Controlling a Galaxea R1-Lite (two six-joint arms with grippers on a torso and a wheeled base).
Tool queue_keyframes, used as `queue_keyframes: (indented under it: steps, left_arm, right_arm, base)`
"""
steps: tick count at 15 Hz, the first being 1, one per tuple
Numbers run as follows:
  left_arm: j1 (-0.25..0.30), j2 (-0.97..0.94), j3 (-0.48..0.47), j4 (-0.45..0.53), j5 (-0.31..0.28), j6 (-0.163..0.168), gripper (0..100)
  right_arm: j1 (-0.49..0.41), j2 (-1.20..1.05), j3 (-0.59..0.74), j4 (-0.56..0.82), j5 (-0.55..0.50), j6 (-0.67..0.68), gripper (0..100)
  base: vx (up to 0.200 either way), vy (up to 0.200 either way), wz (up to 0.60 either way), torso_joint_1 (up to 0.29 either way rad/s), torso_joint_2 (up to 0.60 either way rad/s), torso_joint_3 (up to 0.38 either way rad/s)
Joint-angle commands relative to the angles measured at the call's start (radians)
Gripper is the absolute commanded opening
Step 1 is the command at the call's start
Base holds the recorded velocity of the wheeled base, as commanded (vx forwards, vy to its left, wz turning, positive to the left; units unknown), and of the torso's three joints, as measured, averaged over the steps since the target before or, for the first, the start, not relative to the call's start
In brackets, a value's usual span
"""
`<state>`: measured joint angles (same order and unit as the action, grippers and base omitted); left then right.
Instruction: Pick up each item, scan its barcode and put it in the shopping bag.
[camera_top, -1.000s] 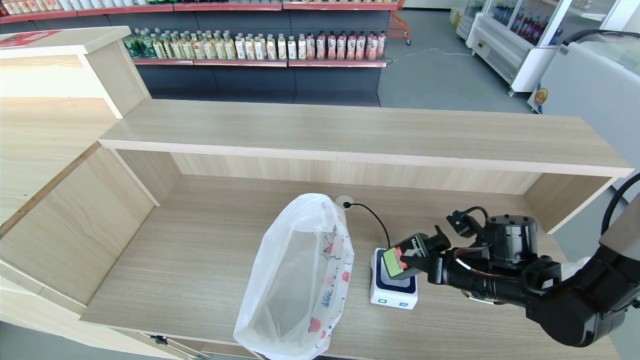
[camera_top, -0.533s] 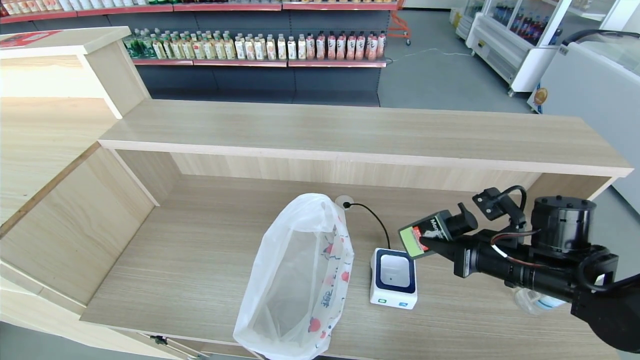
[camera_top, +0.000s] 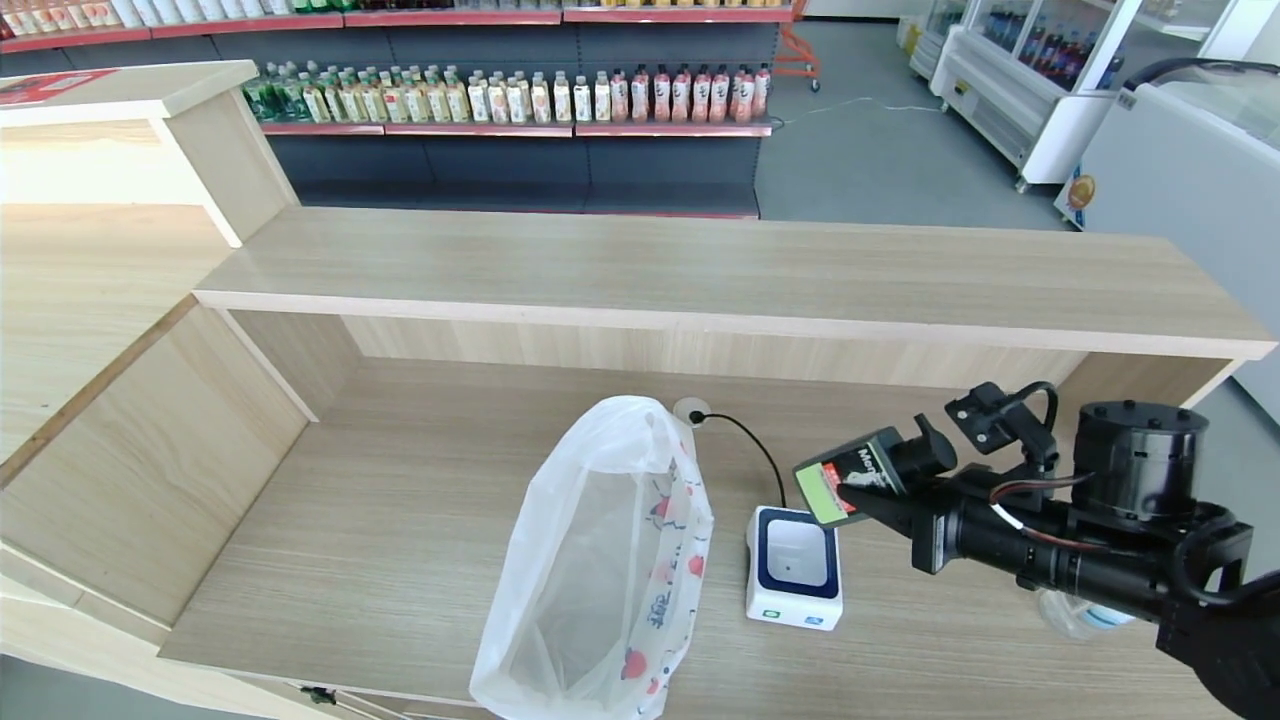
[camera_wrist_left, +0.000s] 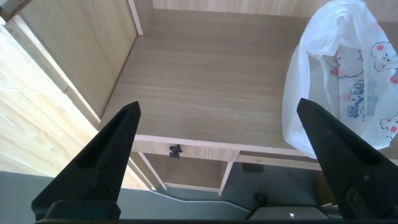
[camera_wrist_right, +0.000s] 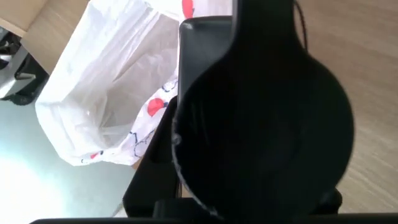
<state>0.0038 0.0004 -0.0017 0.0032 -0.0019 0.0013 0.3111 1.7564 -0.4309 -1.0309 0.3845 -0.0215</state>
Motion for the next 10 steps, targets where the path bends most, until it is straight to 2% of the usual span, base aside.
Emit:
queue_keyframes:
  steps: [1, 2, 5, 6, 8, 9, 10]
  left_arm:
    - [-0.001, 0.000, 0.000, 0.000, 0.000, 0.000, 100]
    - [-0.001, 0.000, 0.000, 0.000, 0.000, -0.003, 100]
    - [-0.001, 0.000, 0.000, 0.000, 0.000, -0.003, 100]
    - [-0.001, 0.000, 0.000, 0.000, 0.002, -0.003, 100]
    - [-0.001, 0.000, 0.000, 0.000, 0.002, -0.003, 100]
    - [-0.001, 0.000, 0.000, 0.000, 0.002, -0.003, 100]
    - [-0.001, 0.000, 0.000, 0.000, 0.002, -0.003, 100]
  right_arm:
    - [0.048, 0.040, -0.008, 0.003, 0.013, -0.003, 0]
    - [0.068, 0.063, -0.016, -0.005, 0.013, -0.005, 0]
    - [0.135, 0.170, -0.057, -0.084, 0.011, -0.006, 0]
    - [0.161, 0.233, -0.078, -0.152, 0.021, 0.005, 0]
    - [0.161, 0.295, -0.088, -0.253, 0.093, 0.038, 0]
    - [0.161, 0.339, -0.088, -0.330, 0.096, 0.060, 0]
    - [0.161, 0.356, -0.083, -0.348, 0.096, 0.061, 0]
  base:
    - [0.000, 0.200, 0.00, 0.022, 0.01, -0.007]
    - [0.000, 0.200, 0.00, 0.036, 0.03, -0.007]
    - [0.000, 0.000, 0.00, 0.000, 0.00, 0.000]
    - [0.000, 0.000, 0.00, 0.000, 0.00, 0.000]
    - [0.000, 0.000, 0.00, 0.000, 0.00, 0.000]
    - [0.000, 0.000, 0.00, 0.000, 0.00, 0.000]
    - [0.000, 0.000, 0.00, 0.000, 0.00, 0.000]
